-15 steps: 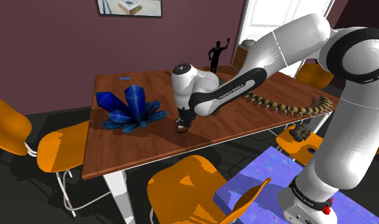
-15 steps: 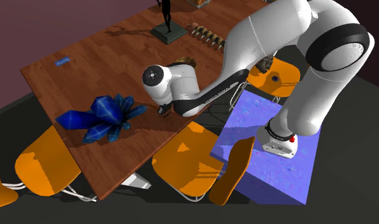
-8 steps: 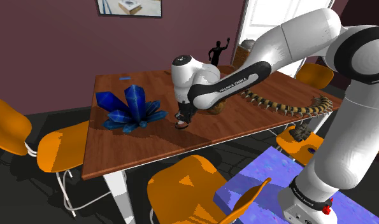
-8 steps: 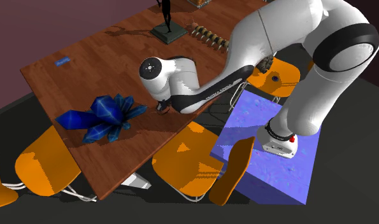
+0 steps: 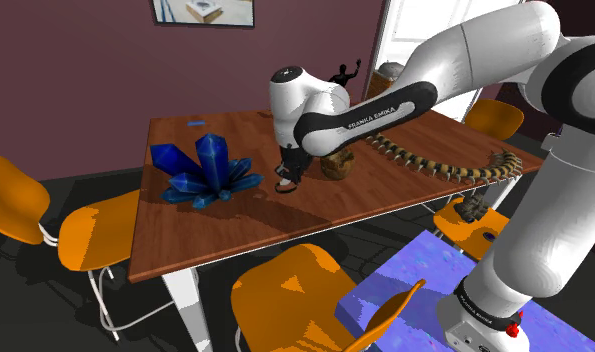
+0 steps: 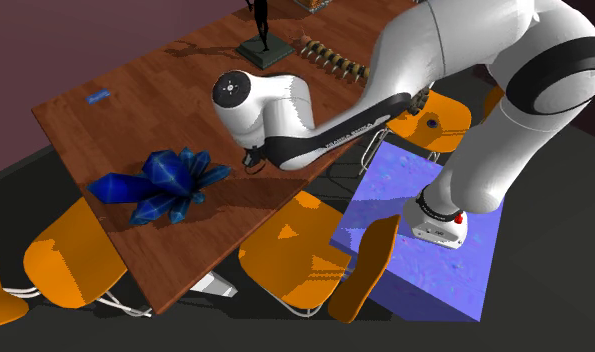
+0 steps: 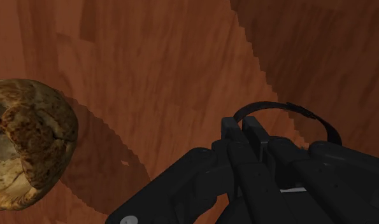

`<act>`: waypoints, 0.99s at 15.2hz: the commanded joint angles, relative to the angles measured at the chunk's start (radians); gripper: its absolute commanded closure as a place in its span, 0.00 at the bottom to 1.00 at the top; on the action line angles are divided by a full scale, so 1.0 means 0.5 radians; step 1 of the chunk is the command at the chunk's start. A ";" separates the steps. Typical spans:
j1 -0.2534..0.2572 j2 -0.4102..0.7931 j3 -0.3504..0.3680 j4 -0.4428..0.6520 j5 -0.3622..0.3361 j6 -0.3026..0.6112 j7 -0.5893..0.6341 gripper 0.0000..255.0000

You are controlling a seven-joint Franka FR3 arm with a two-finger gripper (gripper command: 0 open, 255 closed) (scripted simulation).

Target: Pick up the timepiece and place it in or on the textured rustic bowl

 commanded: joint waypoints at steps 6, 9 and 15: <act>-0.004 -0.068 0.005 0.112 0.059 -0.161 -0.076 1.00; -0.004 -0.091 0.007 0.166 0.079 -0.232 -0.105 1.00; -0.003 -0.126 0.009 0.287 0.111 -0.376 -0.156 1.00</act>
